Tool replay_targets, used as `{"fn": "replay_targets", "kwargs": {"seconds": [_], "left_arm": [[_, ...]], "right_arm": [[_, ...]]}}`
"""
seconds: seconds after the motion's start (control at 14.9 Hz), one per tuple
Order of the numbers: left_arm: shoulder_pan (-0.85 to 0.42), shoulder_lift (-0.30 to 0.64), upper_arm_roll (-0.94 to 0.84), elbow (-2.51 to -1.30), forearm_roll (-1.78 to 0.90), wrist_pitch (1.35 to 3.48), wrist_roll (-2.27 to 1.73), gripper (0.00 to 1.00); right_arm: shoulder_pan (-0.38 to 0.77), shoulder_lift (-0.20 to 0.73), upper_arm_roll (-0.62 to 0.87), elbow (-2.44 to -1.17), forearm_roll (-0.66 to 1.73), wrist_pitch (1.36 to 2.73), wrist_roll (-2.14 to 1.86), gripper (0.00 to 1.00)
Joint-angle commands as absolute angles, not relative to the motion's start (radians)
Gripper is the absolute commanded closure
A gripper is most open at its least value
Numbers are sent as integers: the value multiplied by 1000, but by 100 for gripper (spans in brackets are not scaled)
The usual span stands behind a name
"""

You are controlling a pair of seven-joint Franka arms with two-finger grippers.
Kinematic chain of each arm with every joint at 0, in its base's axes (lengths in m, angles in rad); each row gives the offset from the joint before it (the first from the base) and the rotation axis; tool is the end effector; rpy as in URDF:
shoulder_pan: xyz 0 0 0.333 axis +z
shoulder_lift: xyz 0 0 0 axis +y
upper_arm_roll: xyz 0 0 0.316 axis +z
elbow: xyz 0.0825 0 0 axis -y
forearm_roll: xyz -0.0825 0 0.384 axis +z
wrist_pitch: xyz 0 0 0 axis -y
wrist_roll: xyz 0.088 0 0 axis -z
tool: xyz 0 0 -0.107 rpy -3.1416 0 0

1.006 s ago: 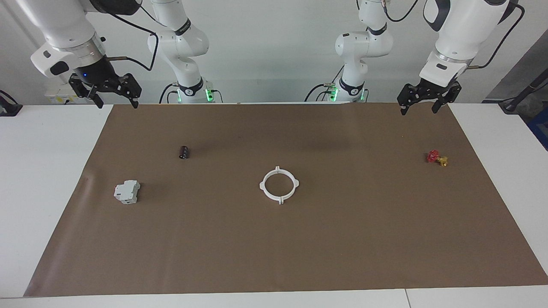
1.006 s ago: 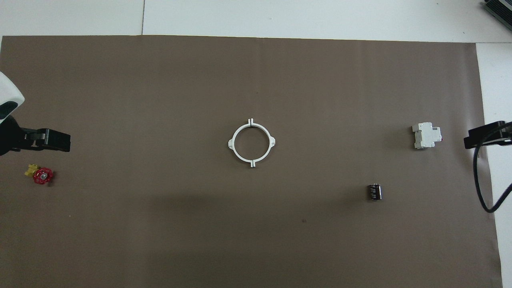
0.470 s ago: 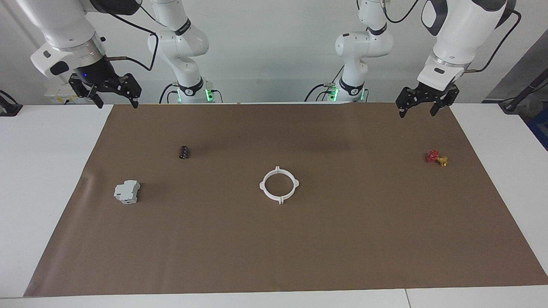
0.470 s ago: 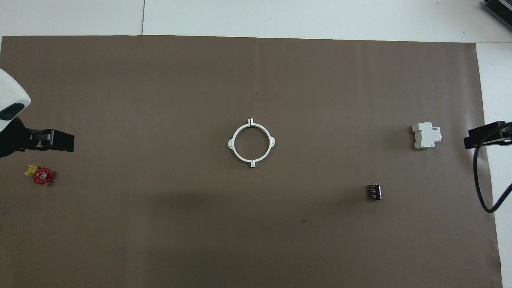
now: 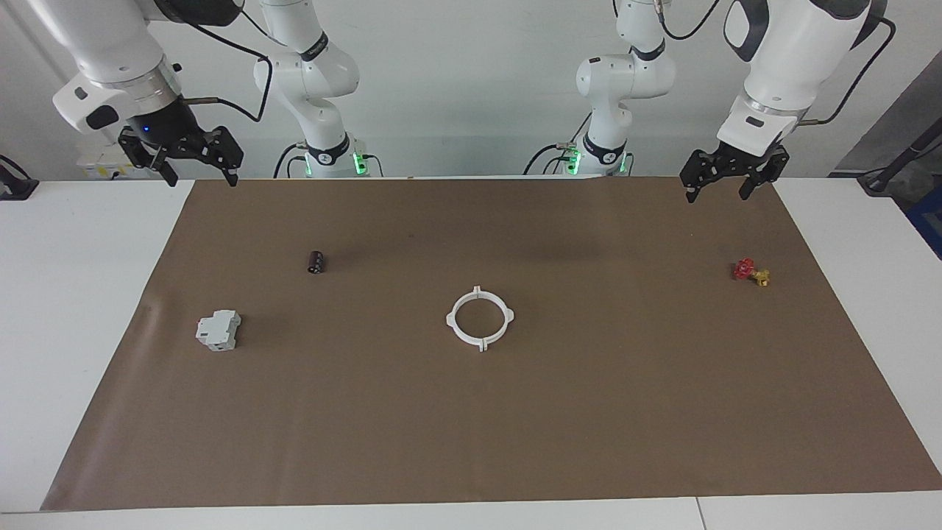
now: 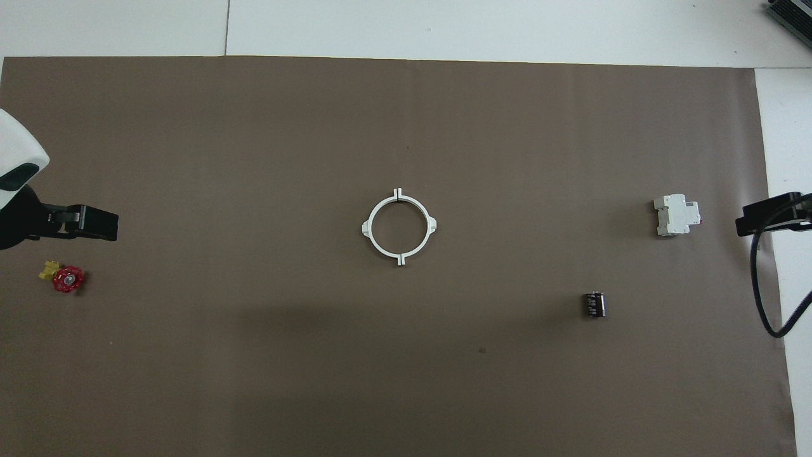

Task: Assemble drain pipe with both arms

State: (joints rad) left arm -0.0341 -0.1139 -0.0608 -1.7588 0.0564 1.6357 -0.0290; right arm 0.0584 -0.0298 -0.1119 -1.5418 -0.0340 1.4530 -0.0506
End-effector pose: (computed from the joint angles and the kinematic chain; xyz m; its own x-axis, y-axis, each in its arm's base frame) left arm 0.5202 -0.0455 0.6025 0.9976 -0.0691 -0.0077 -0.0694 -0.9956 -0.0634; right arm 0.5321 -0.0335 0.6442 0.9981 -0.0066 -0.0606 -0.0049 -0.9996 0.0276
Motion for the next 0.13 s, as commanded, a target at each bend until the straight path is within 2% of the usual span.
{"fn": "replay_targets", "kwargs": {"seconds": [0.0, 0.07], "left_arm": [[-34, -137, -61, -1786, 46, 1655, -29, 0], [-34, -138, -63, -1786, 46, 1654, -29, 0]], "right_arm": [[48, -38, -107, -1545, -15, 1448, -80, 0], [48, -38, -107, -1545, -15, 1448, -80, 0]]}}
